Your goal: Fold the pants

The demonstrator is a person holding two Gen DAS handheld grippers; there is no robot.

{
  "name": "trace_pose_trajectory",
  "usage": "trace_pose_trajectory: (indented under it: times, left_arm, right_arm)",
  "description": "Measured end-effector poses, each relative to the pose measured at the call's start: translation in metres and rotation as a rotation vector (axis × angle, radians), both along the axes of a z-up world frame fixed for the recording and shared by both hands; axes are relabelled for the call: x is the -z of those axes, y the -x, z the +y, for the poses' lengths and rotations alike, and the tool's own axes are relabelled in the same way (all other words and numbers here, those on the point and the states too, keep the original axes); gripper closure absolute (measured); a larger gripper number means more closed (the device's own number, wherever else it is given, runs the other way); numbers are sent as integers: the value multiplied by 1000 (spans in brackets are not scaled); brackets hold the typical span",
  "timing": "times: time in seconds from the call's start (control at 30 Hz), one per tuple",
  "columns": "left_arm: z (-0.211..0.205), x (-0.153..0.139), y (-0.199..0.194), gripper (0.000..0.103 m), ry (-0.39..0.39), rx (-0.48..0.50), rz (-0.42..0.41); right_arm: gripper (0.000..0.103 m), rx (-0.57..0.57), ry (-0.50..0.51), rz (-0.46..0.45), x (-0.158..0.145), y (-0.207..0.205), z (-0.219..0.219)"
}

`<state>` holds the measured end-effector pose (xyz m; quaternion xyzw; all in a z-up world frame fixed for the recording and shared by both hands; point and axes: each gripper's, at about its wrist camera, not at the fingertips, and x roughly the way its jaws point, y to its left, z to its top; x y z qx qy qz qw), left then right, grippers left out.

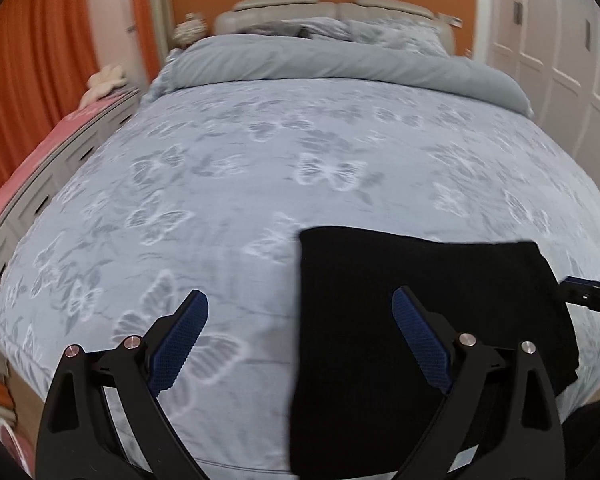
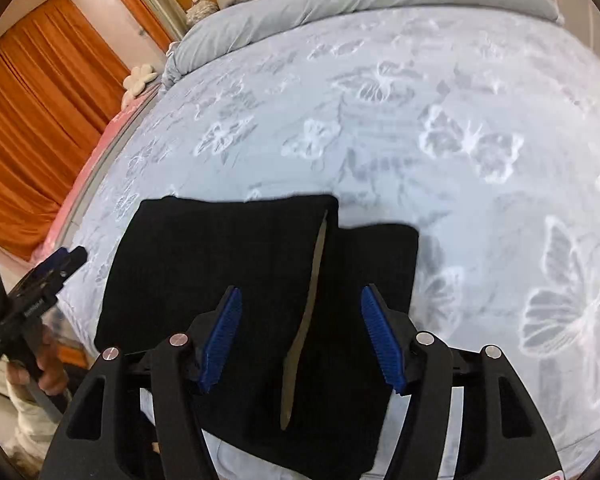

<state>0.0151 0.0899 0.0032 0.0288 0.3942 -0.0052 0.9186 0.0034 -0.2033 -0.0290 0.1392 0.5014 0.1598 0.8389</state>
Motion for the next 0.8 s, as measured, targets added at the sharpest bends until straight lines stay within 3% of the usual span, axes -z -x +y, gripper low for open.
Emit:
trace_pose_trajectory:
  times: [0.2, 0.23, 0.27, 0.37, 0.43, 0.53, 0.57, 0.6, 0.67, 0.8]
  left_arm:
    - [-35, 5, 0, 11, -8, 63, 11]
    - [-38, 5, 0, 11, -7, 69, 12]
    - [-40, 6, 0, 11, -7, 73, 12]
    - [-43, 5, 1, 11, -2, 82, 10]
    - [-42, 4, 2, 11, 6, 87, 5]
    - [-41, 4, 3, 10, 8, 88, 8]
    - [-41, 5, 3, 9, 8, 90, 12]
    - [-42, 6, 3, 9, 6, 91, 18]
    - [-44, 9, 2, 9, 1, 94, 31]
    - [-49, 12, 0, 9, 5, 104, 47]
  right_arm:
    - [43, -62, 13, 54, 21, -8, 23]
    - [53, -72, 20, 49, 22, -9, 29]
    - [70, -78, 32, 34, 21, -9, 32]
    - [95, -79, 2, -14, 7, -6, 28]
    - [96, -65, -69, -71, -17, 7, 14]
    - [96, -45, -37, -135, -32, 23, -1]
    - [95, -31, -23, -120, -26, 23, -5]
    - [94, -19, 5, -42, -4, 15, -8]
    - [85, -4, 42, 65, 27, 5, -9]
    - [81, 12, -10, 14, 10, 9, -16]
